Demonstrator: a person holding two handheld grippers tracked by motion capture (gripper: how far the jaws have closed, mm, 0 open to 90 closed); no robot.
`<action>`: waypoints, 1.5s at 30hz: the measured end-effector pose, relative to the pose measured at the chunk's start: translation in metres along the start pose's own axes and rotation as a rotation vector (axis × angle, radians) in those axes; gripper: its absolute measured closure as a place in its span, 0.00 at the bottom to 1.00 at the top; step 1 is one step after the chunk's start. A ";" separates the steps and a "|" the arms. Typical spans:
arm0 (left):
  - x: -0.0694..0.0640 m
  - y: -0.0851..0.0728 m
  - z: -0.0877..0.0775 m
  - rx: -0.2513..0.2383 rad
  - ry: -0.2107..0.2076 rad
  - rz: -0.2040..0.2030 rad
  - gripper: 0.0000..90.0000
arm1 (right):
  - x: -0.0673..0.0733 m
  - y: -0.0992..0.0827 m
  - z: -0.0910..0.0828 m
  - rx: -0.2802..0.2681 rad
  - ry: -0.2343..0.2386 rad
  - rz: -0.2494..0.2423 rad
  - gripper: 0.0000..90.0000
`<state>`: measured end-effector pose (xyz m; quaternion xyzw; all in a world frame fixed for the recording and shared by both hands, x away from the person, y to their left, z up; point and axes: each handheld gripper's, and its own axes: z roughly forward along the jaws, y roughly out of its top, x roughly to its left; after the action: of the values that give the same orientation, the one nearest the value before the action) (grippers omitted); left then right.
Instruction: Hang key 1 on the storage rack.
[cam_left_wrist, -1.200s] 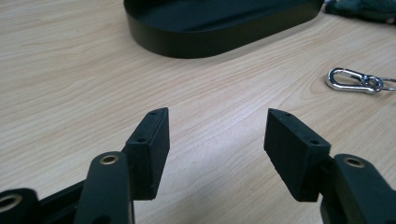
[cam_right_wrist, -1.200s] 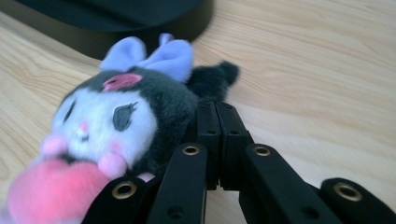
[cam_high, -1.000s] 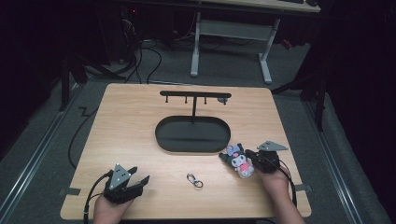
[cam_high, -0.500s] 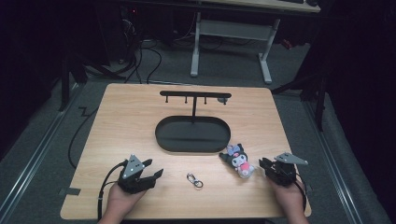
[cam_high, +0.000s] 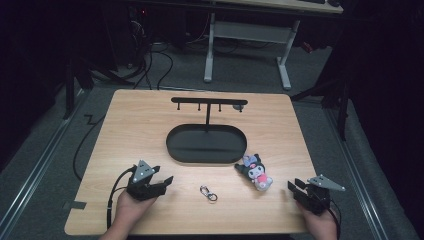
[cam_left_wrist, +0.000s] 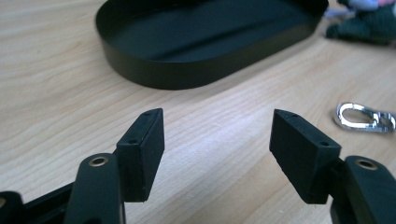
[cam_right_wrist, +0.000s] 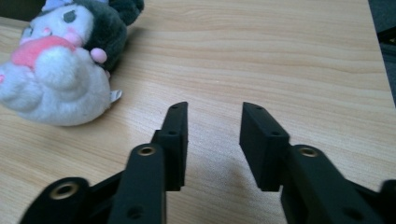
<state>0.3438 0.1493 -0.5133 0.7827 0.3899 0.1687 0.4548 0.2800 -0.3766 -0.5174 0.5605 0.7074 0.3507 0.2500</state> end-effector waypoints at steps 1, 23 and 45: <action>0.001 0.001 -0.001 -0.013 0.012 0.004 0.40 | 0.001 0.000 0.000 -0.004 0.000 -0.001 0.67; 0.004 -0.009 -0.011 -0.017 0.049 0.054 0.21 | 0.012 0.020 0.020 0.054 0.038 -0.043 0.43; 0.003 -0.008 -0.013 -0.035 -0.004 0.070 0.21 | 0.022 0.052 0.022 0.313 0.037 -0.103 0.37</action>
<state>0.3339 0.1613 -0.5137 0.7879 0.3586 0.1898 0.4632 0.3231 -0.3439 -0.4898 0.5492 0.7855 0.2333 0.1642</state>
